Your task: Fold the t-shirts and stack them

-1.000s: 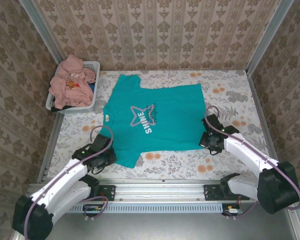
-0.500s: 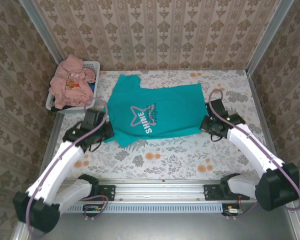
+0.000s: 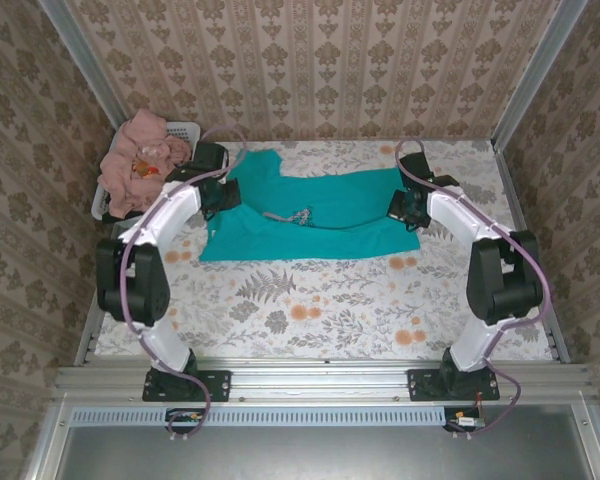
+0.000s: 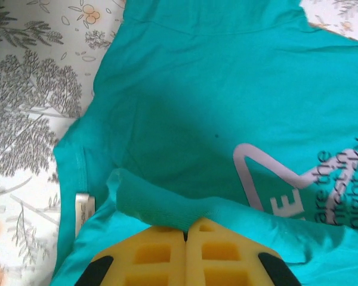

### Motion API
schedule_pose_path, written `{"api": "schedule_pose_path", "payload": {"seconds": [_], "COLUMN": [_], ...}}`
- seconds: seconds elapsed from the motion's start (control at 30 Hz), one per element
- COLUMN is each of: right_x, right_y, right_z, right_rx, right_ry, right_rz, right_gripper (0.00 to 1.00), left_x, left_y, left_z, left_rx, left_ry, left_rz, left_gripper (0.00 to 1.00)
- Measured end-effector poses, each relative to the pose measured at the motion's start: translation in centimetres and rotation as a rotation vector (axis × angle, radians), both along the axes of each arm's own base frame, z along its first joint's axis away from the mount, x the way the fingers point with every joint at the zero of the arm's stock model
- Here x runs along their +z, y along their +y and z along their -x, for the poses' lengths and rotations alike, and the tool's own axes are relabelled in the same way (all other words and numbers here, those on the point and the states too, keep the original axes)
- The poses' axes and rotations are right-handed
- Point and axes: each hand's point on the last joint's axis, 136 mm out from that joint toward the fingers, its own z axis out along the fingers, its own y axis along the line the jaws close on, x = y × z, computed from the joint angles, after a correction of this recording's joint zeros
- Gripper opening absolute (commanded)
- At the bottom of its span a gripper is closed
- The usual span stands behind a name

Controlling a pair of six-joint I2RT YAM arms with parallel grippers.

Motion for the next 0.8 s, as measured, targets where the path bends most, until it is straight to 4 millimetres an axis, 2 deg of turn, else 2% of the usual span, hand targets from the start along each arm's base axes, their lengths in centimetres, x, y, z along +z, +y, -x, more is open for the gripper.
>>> {"api": "schedule_pose_path", "payload": {"seconds": [0.17, 0.33, 0.47, 0.63, 0.7, 0.77, 0.8], "right_x": [-2.7, -3.8, -2.9, -2.1, -2.3, -2.8, -3.1], "right_y": [-0.2, -0.3, -0.7, -1.8, -2.0, -2.1, -2.2], "right_z": [-1.5, -3.3, -4.7, -5.5, -6.1, -7.0, -7.2], "right_rx": [0.003, 0.005, 0.001, -0.023, -0.027, -0.030, -0.027], "right_ry": [0.036, 0.045, 0.015, -0.007, -0.006, -0.004, 0.002], "right_rz": [-0.006, -0.010, -0.008, -0.011, -0.017, -0.021, -0.018], "right_gripper": [0.00, 0.00, 0.00, 0.02, 0.06, 0.17, 0.17], "left_x": [-3.6, -6.4, -7.0, -7.2, -7.3, -7.3, -7.3], "left_y": [0.9, 1.7, 1.8, 2.8, 3.2, 3.3, 3.3], "left_z": [-3.3, -4.5, -5.2, -5.8, -6.0, -6.4, -6.6], "left_rx": [0.000, 0.001, -0.008, 0.009, 0.017, 0.019, 0.019], "left_ry": [0.070, 0.134, 0.152, 0.158, 0.163, 0.163, 0.162], "left_rz": [-0.013, -0.026, -0.037, -0.036, -0.031, -0.026, -0.024], "left_gripper": [0.00, 0.00, 0.00, 0.00, 0.00, 0.00, 0.00]}}
